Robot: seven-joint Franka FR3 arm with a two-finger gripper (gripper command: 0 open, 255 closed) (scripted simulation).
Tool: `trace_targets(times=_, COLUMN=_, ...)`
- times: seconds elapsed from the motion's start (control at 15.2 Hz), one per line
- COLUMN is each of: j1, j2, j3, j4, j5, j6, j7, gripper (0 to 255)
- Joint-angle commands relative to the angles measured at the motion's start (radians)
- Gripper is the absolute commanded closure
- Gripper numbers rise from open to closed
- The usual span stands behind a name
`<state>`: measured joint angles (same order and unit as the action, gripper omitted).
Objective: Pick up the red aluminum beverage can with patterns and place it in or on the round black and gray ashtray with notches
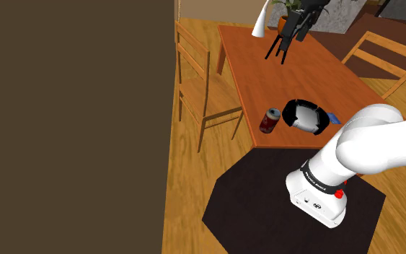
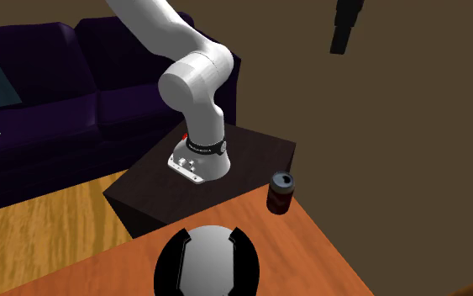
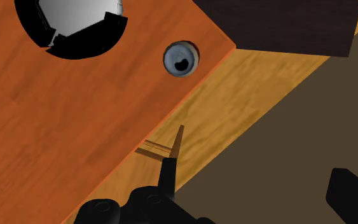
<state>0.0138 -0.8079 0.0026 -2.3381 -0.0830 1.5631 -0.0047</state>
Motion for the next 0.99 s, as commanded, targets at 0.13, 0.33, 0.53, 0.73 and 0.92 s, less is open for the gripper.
trace_targets(times=0.13, j1=-0.006, j2=-0.02, j3=-0.017, j4=-0.076, j5=-0.006, j6=0.054, j7=-0.006, gripper=0)
trace_targets(times=0.33, j1=-0.017, j2=-0.042, j3=-0.045, j4=-0.183, j5=-0.017, j6=0.136, j7=-0.016, gripper=0)
trace_targets(times=0.53, j1=-0.031, j2=-0.053, j3=-0.073, j4=-0.283, j5=-0.03, j6=0.222, j7=-0.027, gripper=0)
trace_targets(times=0.73, j1=-0.048, j2=-0.05, j3=-0.104, j4=-0.376, j5=-0.047, j6=0.314, j7=-0.038, gripper=0)
trace_targets(times=0.92, j1=-0.068, j2=-0.032, j3=-0.137, j4=-0.461, j5=-0.066, j6=0.413, j7=-0.051, gripper=0)
